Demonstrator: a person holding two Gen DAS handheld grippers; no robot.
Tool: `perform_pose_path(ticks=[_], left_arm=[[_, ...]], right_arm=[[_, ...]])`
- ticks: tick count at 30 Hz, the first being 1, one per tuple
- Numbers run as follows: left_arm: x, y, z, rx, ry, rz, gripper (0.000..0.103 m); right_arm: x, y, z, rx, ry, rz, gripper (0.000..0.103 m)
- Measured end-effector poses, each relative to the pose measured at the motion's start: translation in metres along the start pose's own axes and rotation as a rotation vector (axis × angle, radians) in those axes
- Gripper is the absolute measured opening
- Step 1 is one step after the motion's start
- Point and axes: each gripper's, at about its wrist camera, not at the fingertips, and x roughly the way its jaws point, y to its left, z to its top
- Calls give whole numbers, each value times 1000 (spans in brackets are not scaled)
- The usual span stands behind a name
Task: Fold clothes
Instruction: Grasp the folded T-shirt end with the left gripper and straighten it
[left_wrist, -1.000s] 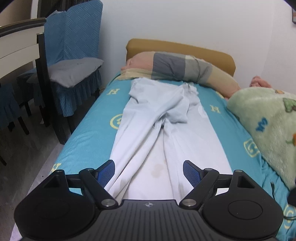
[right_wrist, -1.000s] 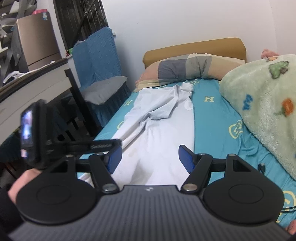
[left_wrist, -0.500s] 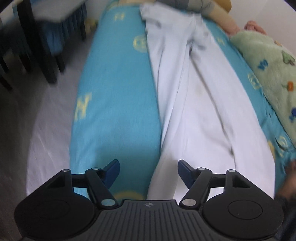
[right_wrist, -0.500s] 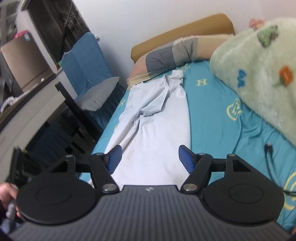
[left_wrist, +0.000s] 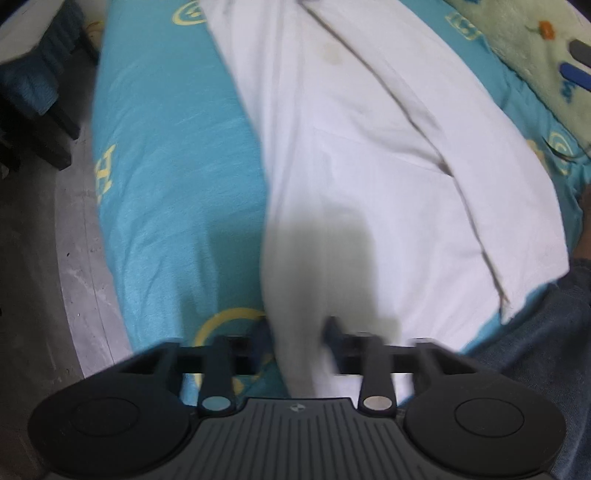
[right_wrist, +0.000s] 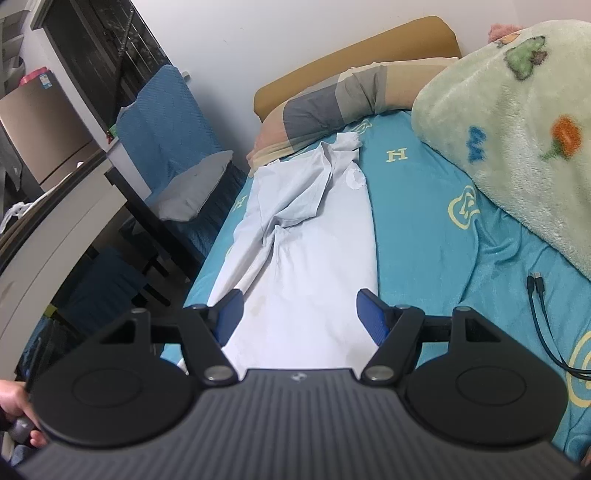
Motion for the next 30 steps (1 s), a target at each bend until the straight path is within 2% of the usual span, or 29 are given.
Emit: perform_pose_path(ticks=[4,6,9,12,17,20,23,24,26,29,30], left_arm=[[-24,-39,0,72,-2,158,5],[-41,-59,-2,81,-14,202,4],[-62,-97,7,63,-63,221,4],[-67,-123,16,16,-106,205,4],[-40,-145,23,-39,-107,183,7],[-25,-145,20,-56,-74,157,23],[-24,-140,17,-71,-78,181,48],[-25,-138,16,-79,-79,189,49],[-31,-122,15,-171,-100,140,50],[-40,-94,10,-329,-145,64,69],[-42,-84,7,-389,-168,45,73]], right_arm=[[-2,-4,1,16,-6,-5,70],[-3,-8,2,29,-7,-6,70],[-3,-15,2,40,-5,-12,70],[-1,-23,0,52,6,-19,70],[5,-33,-3,74,44,-24,70],[7,-35,-6,78,68,-20,70],[6,-34,-9,71,82,-9,70],[6,-34,-9,67,85,-6,70],[7,-35,-11,66,100,0,70],[10,-45,-21,131,169,45,71],[11,-48,-26,161,196,56,71]])
